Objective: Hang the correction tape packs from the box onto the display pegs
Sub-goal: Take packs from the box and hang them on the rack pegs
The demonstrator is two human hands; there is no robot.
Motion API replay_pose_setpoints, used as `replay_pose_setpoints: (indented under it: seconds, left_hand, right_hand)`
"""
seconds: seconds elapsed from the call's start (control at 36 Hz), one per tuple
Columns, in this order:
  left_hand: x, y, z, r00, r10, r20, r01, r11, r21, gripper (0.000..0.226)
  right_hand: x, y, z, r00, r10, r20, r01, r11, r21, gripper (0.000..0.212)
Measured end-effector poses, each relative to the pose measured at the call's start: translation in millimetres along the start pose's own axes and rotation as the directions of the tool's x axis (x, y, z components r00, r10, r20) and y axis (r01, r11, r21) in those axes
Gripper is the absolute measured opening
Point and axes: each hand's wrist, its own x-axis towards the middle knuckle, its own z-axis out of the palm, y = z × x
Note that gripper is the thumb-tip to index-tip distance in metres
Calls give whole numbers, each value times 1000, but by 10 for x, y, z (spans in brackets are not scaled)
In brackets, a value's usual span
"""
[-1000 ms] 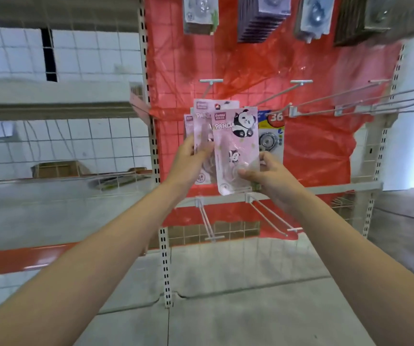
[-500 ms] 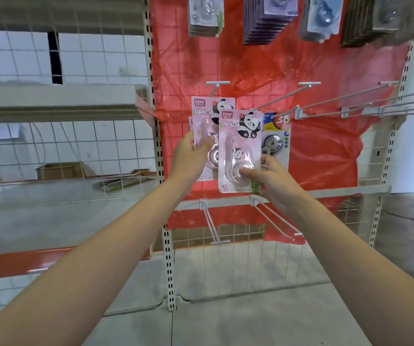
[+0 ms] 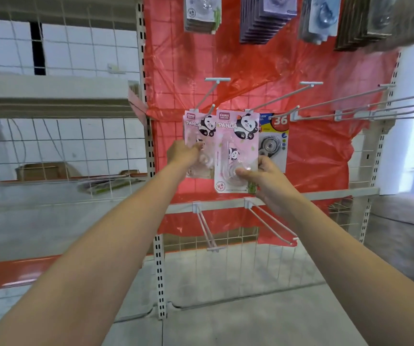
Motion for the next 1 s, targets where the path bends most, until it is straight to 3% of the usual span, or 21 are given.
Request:
replay_pose_setpoints:
  seconds: [0.17, 0.36, 0.47, 0.53, 0.58, 0.69, 0.78, 0.89, 1.0]
  left_hand:
    - [261, -38, -19, 999, -43, -3, 43, 991, 125, 50]
    - [138, -107, 104, 988, -147, 48, 144, 987, 64, 60]
    - [50, -437, 29, 957, -278, 80, 274, 960, 58, 23]
    - [-41, -576, -49, 952, -291, 97, 284, 956, 79, 16]
    - [-127, -636, -114, 957, -255, 137, 249, 967, 61, 12]
    - [-330, -462, -219, 969, -101, 227, 135, 981, -140, 18]
    - [-453, -250, -262, 978, 14, 208, 47, 957, -287, 35]
    - [-622, -16, -260, 971, 143, 190, -80, 948, -308, 72]
    - [-657, 45, -217, 960, 235, 151, -185, 939, -289, 55]
  right_hand:
    - [52, -131, -3, 998, -38, 41, 38, 999, -7, 35]
    - [23, -232, -33, 997, -63, 42, 63, 998, -16, 41]
    - [-11, -241, -23, 997, -63, 55, 63, 998, -9, 40]
    - [-15, -230, -27, 996, -66, 62, 67, 998, -17, 37]
    - [-10, -218, -13, 995, -69, 67, 72, 997, -39, 38]
    - [10, -196, 63, 994, -67, 87, 73, 995, -72, 31]
    - [20, -182, 140, 994, -64, 86, 71, 995, -75, 38]
    - [27, -168, 233, 992, -59, 107, 69, 993, -92, 33]
    - [28, -205, 292, 992, -69, 105, 79, 992, -101, 31]
